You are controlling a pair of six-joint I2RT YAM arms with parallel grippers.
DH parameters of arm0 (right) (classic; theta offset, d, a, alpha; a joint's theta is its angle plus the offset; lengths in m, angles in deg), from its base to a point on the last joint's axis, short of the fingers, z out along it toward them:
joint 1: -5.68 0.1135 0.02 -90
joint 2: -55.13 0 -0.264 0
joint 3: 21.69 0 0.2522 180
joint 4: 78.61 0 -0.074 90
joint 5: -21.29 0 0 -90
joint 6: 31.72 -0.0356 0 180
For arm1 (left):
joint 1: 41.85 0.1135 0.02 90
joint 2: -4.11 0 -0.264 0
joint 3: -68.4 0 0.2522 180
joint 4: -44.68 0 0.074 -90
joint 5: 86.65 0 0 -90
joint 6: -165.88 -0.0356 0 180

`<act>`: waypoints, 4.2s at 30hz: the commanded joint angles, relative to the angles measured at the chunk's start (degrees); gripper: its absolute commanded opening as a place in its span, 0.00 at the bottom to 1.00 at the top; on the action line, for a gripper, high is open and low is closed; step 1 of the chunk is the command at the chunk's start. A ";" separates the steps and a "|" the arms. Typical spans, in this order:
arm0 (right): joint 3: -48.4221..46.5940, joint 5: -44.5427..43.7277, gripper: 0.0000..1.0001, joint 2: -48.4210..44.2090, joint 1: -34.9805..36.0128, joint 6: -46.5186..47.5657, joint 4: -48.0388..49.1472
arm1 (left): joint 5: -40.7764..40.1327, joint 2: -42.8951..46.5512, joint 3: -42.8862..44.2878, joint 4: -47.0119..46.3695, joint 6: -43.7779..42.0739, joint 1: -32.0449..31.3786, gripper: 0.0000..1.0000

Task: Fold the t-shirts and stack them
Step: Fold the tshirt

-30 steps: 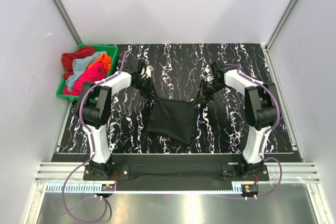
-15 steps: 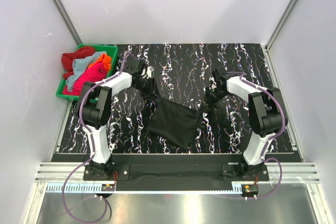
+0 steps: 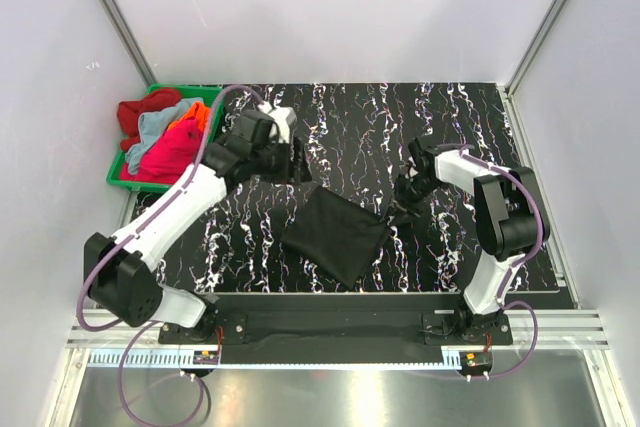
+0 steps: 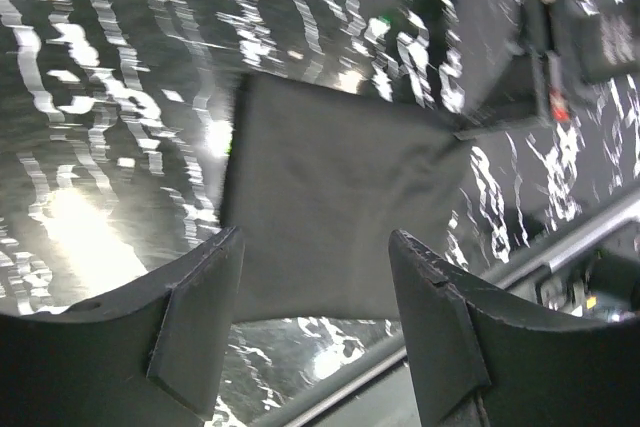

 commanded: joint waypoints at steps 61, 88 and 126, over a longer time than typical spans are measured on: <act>25.31 19.03 0.04 -10.14 -15.25 -10.37 23.65 | -35.01 -51.02 43.06 9.51 18.78 -34.46 0.28; 24.08 13.69 0.00 -7.76 -8.48 -14.24 27.17 | -33.69 -46.72 39.72 8.90 18.69 -33.84 0.00; 23.47 6.04 0.00 -6.89 -5.76 -9.15 25.76 | -31.32 -40.30 35.85 7.32 18.25 -33.84 0.00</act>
